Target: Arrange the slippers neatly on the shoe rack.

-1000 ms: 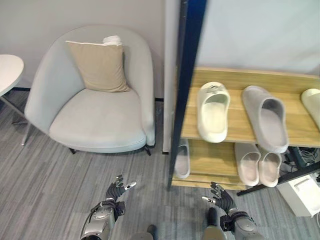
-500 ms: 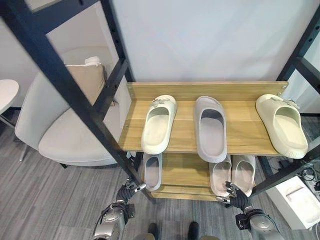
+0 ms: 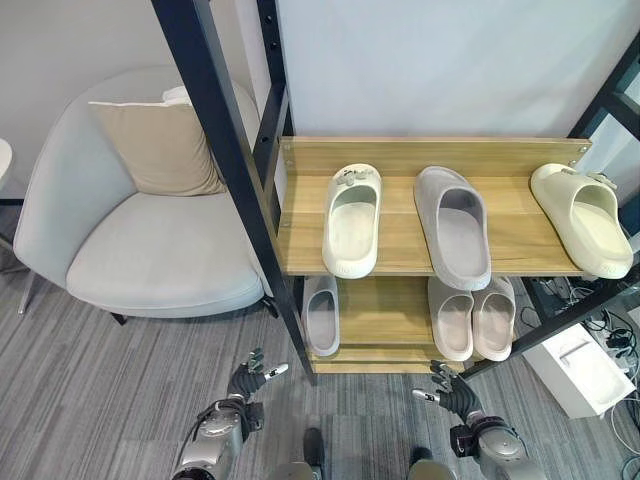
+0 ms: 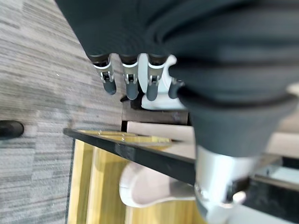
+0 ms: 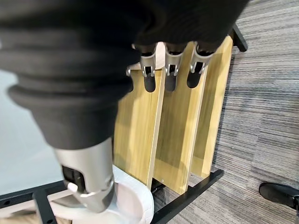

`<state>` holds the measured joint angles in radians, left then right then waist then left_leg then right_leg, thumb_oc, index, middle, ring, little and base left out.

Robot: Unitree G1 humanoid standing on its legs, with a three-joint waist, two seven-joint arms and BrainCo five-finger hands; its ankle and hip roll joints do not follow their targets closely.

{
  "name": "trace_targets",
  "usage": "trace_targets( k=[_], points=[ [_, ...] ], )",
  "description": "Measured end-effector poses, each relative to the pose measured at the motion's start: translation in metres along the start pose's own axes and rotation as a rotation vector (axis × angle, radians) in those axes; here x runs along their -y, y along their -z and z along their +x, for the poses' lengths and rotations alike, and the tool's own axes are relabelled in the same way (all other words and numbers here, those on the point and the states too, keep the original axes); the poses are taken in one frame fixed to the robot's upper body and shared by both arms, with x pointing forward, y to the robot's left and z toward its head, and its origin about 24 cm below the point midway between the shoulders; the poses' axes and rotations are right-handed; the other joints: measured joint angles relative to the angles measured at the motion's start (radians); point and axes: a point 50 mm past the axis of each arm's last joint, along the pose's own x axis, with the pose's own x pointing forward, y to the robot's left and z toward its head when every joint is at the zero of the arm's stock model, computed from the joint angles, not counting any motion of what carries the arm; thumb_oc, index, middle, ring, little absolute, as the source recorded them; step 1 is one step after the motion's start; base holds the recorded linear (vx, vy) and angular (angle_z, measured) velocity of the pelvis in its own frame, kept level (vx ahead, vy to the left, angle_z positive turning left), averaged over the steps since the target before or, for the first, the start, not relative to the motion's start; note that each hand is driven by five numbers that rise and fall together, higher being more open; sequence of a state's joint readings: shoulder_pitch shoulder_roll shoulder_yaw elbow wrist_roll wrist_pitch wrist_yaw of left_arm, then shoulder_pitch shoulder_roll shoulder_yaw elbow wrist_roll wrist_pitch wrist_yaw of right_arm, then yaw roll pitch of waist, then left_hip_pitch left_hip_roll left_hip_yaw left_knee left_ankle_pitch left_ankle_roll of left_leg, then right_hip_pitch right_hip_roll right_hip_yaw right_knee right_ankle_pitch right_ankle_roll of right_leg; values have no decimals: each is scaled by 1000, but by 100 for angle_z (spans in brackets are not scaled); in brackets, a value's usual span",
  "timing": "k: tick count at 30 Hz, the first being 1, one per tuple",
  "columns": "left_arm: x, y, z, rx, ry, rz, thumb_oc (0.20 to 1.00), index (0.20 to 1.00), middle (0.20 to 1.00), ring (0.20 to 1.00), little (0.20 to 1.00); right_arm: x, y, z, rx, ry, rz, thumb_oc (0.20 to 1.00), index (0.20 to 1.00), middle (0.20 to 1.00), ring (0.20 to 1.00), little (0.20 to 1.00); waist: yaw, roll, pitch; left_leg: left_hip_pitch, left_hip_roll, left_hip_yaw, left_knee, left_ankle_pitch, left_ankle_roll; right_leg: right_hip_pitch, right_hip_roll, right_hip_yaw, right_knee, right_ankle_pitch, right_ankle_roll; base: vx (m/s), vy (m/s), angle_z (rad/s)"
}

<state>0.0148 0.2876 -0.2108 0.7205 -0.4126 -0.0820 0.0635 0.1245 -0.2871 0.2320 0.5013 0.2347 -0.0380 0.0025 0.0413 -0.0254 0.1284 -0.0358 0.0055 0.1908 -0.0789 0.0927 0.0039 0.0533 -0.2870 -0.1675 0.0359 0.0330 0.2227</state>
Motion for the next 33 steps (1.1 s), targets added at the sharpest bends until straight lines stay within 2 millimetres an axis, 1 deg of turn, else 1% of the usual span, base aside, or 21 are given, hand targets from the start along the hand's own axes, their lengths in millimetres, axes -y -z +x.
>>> trace_targets(
  k=[1,2,3,4,5,6,7,8,9,12,15,18,19,21,23,24,25,26,27,29,33],
  points=[
    [-7,3,-2,-7,-20,-4,1000,1000,1000,1000,1000,-6,-4,3,11,-23,-11,1000,1000,1000,1000,1000,5,-21,1,-1,-3,8,0,7,-12,41,4,-23,-61,19,3,-20,-107,-42],
    [-11,8,-5,-26,-34,-1,1000,1000,1000,1000,1000,-9,-7,5,21,-36,-15,1000,1000,1000,1000,1000,11,-33,-8,-10,4,20,-1,18,-32,68,19,-52,-121,8,7,-53,-214,-13],
    [-7,13,-6,-37,-20,-7,1000,1000,1000,1000,1000,-5,-8,4,22,-26,-22,1000,1000,1000,1000,1000,5,-6,-13,-17,31,7,-1,30,-49,68,50,-56,-121,14,-9,-68,-211,-4],
    [-3,15,-7,-42,-11,-18,1000,1000,1000,1000,1000,-3,-9,5,23,-24,-30,1000,1000,1000,1000,1000,-2,5,-14,-17,47,5,-1,37,-58,67,68,-56,-125,9,-16,-58,-160,17],
    [5,21,-9,-55,4,-38,1000,1000,1000,1000,1000,2,-3,1,4,-15,-41,1000,1000,1000,1000,1000,-5,31,-24,-20,77,-17,-1,56,-74,75,107,-66,-126,0,-32,-59,-123,30],
    [15,23,-9,-61,27,-51,1000,1000,1000,1000,1000,7,5,-4,-23,-3,-50,1000,1000,1000,1000,1000,-12,38,-32,-34,111,-44,-8,61,-94,69,135,-92,-126,-18,-62,-48,-102,31],
    [20,24,-9,-64,42,-53,1000,1000,1000,1000,1000,11,6,-5,-29,4,-63,1000,1000,1000,1000,1000,-6,65,-45,-37,126,-53,-7,60,-92,74,159,-98,-124,-17,-77,-51,-117,31],
    [25,26,-10,-72,55,-49,1000,1000,1000,1000,1000,15,7,-6,-34,10,-72,1000,1000,1000,1000,1000,-13,64,-44,-50,137,-62,-8,60,-94,65,171,-106,-125,-17,-83,-24,-67,15],
    [29,26,-10,-71,66,-57,1000,1000,1000,1000,1000,20,7,-7,-36,19,-86,1000,1000,1000,1000,1000,-14,77,-52,-59,146,-72,-8,55,-99,65,183,-109,-125,-16,-88,-11,-55,13],
    [33,26,-10,-70,74,-64,1000,1000,1000,1000,1000,28,7,-9,-41,31,-116,1000,1000,1000,1000,1000,-14,81,-55,-65,156,-73,-8,22,-115,61,192,-114,-125,-11,-101,1,-40,7],
    [32,28,-11,-75,75,-64,1000,1000,1000,1000,1000,31,5,-10,-36,34,-160,1000,1000,1000,1000,1000,-14,84,-57,-63,156,-72,-8,23,-115,64,193,-116,-125,-11,-101,6,-19,4],
    [31,28,-11,-74,73,-63,1000,1000,1000,1000,1000,26,-5,-12,16,25,-224,1000,1000,1000,1000,1000,-14,82,-58,-57,150,-72,-8,32,-106,65,191,-110,-125,-8,-97,20,7,-4],
    [31,27,-11,-71,74,-63,1000,1000,1000,1000,1000,27,-14,-13,50,21,-279,1000,1000,1000,1000,1000,-15,82,-58,-57,150,-73,-8,49,-100,66,191,-108,-125,-9,-96,42,27,-6],
    [29,23,-11,-52,74,-62,1000,1000,1000,1000,1000,30,-60,-26,241,2,-460,1000,1000,1000,1000,1000,-33,78,-57,-56,145,-70,-8,55,-93,66,179,-107,-125,-10,-90,35,23,-3],
    [26,18,-11,-28,72,-66,1000,1000,1000,1000,1000,34,-113,-54,497,28,-548,1000,1000,1000,1000,1000,-42,66,-63,-39,130,-71,-8,72,-78,84,167,-108,-125,-4,-67,28,28,0],
    [24,19,-12,-29,64,-68,1000,1000,1000,1000,1000,36,-127,-60,576,55,-544,1000,1000,1000,1000,1000,-52,49,-69,-31,129,-69,-8,70,-79,85,164,-107,-125,-9,-70,32,35,8],
    [23,19,-11,-31,60,-73,1000,1000,1000,1000,1000,37,-134,-71,612,52,-549,1000,1000,1000,1000,1000,-56,44,-76,-32,125,-68,-8,65,-85,87,158,-111,-125,-15,-69,19,30,6],
    [21,20,-11,-30,46,-94,1000,1000,1000,1000,1000,38,-148,-97,707,61,-566,1000,1000,1000,1000,1000,-59,43,-76,-31,118,-69,-8,65,-86,87,152,-112,-125,-13,-72,22,35,-6],
    [13,26,-15,-48,18,-103,1000,1000,1000,1000,1000,35,-157,-109,787,45,-565,1000,1000,1000,1000,1000,-78,35,-80,-26,114,-64,-7,67,-83,85,150,-101,-124,-13,-72,7,38,-9],
    [8,27,-16,-48,5,-99,1000,1000,1000,1000,1000,45,-154,-116,772,52,-547,1000,1000,1000,1000,1000,-115,16,-86,-20,111,-60,-7,67,-83,89,144,-101,-119,-12,-72,-1,24,-10],
    [4,28,-18,-44,-6,-100,1000,1000,1000,1000,1000,61,-159,-121,782,99,-489,1000,1000,1000,1000,1000,-142,7,-86,-11,115,-30,-9,60,-85,82,142,-69,-120,-13,-70,-4,13,-24]
  ],
)
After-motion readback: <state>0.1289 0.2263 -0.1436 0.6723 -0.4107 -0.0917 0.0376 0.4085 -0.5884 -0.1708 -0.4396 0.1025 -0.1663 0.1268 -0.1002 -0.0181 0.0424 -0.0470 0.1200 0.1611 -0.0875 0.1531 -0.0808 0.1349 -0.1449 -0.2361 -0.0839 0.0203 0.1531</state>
